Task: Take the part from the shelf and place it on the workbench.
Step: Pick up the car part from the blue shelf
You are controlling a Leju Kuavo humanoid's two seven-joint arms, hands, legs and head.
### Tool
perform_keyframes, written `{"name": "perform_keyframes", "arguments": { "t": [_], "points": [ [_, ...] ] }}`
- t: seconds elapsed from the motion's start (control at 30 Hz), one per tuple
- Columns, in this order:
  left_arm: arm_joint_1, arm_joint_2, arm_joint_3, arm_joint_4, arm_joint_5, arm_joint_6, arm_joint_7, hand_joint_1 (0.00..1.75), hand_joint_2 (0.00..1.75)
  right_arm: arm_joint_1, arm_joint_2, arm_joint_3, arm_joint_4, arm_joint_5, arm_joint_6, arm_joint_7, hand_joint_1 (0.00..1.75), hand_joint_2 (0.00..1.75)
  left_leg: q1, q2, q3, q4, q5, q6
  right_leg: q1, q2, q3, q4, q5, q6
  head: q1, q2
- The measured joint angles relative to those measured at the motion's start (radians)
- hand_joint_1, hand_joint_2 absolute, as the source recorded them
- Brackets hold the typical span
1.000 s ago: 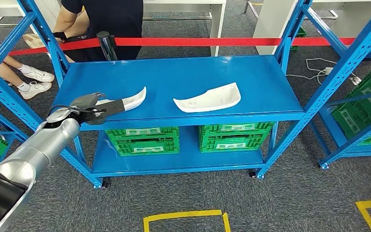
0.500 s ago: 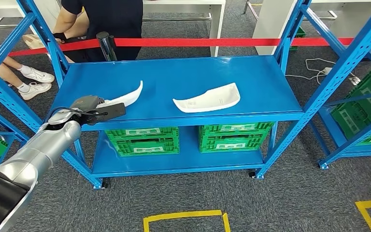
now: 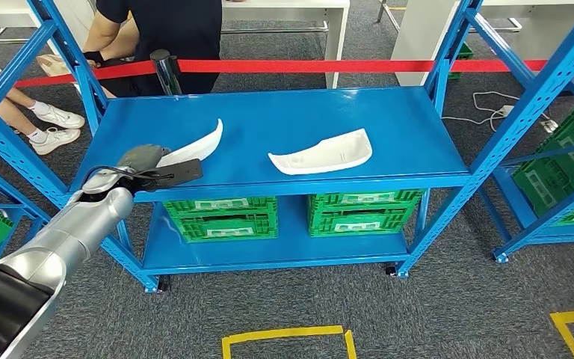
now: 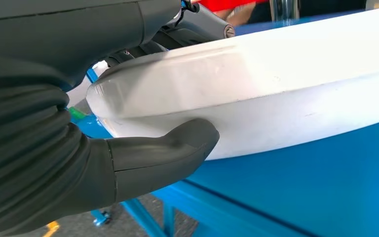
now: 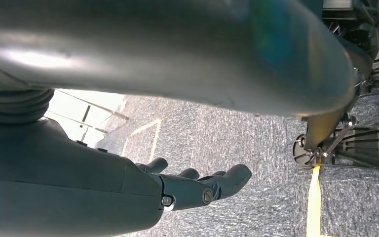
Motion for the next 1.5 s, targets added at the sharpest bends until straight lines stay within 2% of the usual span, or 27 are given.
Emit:
{"name": "perform_keyframes", "arguments": {
  "t": [0.2, 0.33, 0.4, 0.47, 0.53, 0.6, 0.77, 0.93, 1.07, 1.27, 1.5],
  "points": [
    [0.025, -0.017, 0.031, -0.010, 0.022, 0.067, -0.013, 1.75, 1.75, 0.000, 0.000, 0.000, 0.000, 0.001, 0.000, 0.000, 0.00, 0.00, 0.000, 0.000, 0.000, 0.000, 0.000, 0.000, 0.000, 0.000, 0.000, 0.000, 0.000, 0.000, 0.000, 0.000],
    [0.046, -0.030, 0.079, -0.031, 0.118, 0.046, -0.043, 1.75, 1.75, 0.000, 0.000, 0.000, 0.000, 0.002, 0.000, 0.000, 0.00, 0.00, 0.000, 0.000, 0.000, 0.000, 0.000, 0.000, 0.000, 0.000, 0.000, 0.000, 0.000, 0.000, 0.000, 0.000],
    [0.059, -0.036, 0.124, -0.061, 0.221, -0.001, -0.063, 1.75, 1.75, 0.000, 0.000, 0.000, 0.000, 0.003, 0.000, 0.000, 0.00, 0.00, 0.000, 0.000, 0.000, 0.000, 0.000, 0.000, 0.000, 0.000, 0.000, 0.000, 0.000, 0.000, 0.000, 0.000],
    [0.079, -0.042, 0.184, -0.116, 0.392, -0.084, -0.070, 1.75, 1.75, 0.000, 0.000, 0.000, 0.000, 0.003, 0.000, 0.000, 0.00, 0.00, 0.000, 0.000, 0.000, 0.000, 0.000, 0.000, 0.000, 0.000, 0.000, 0.000, 0.000, 0.000, 0.000, 0.000],
    [0.114, -0.050, 0.261, -0.209, 0.605, -0.177, -0.062, 1.75, 1.75, 0.001, 0.000, 0.000, 0.000, 0.001, 0.000, 0.000, 0.00, 0.00, 0.000, 0.001, 0.000, 0.000, 0.000, 0.000, 0.000, 0.001, -0.001, 0.000, 0.000, 0.000, 0.000, 0.000],
    [0.153, -0.058, 0.328, -0.313, 0.771, -0.231, -0.048, 1.75, 1.75, 0.001, 0.000, 0.000, 0.000, -0.002, 0.000, 0.000, 0.00, 0.00, 0.000, 0.001, 0.000, 0.000, -0.001, 0.000, 0.000, 0.001, -0.001, 0.000, 0.000, 0.000, 0.000, 0.000],
    [0.231, -0.068, 0.430, -0.545, 1.013, -0.330, -0.033, 1.75, 1.75, 0.003, 0.000, -0.001, 0.000, -0.008, 0.000, 0.000, 0.00, 0.00, 0.000, 0.003, 0.000, 0.000, -0.002, 0.000, 0.000, 0.002, -0.001, 0.000, 0.000, 0.000, 0.000, 0.000],
    [0.304, -0.073, 0.499, -0.728, 1.115, -0.409, -0.020, 1.75, 1.75, 0.002, 0.000, -0.001, 0.000, -0.008, 0.000, 0.000, 0.00, 0.00, 0.000, 0.003, 0.000, 0.000, -0.003, -0.001, 0.000, 0.002, -0.001, 0.000, -0.002, 0.000, 0.000, 0.000],
    [0.368, -0.075, 0.535, -0.822, 1.180, -0.467, -0.009, 1.75, 1.75, 0.002, -0.002, -0.001, 0.000, -0.008, 0.000, 0.000, 0.00, 0.00, 0.000, 0.002, 0.000, 0.000, -0.003, 0.000, 0.000, 0.001, -0.001, 0.000, -0.003, -0.001, 0.000, 0.000],
    [0.447, -0.077, 0.555, -0.896, 1.303, -0.539, 0.031, 1.75, 1.75, 0.002, -0.009, -0.002, 0.000, -0.007, 0.000, 0.000, 0.00, 0.00, -0.002, 0.002, 0.000, 0.001, -0.006, 0.001, -0.002, 0.001, 0.001, -0.001, -0.004, 0.001, 0.000, 0.000],
    [0.519, -0.079, 0.557, -0.938, 1.344, -0.565, 0.058, 1.75, 1.75, 0.002, -0.011, -0.002, 0.000, -0.005, 0.000, 0.000, 0.00, 0.00, -0.010, 0.002, 0.001, 0.009, -0.017, 0.012, -0.010, 0.001, 0.006, -0.002, -0.010, 0.013, 0.000, 0.000]
  ]
}}
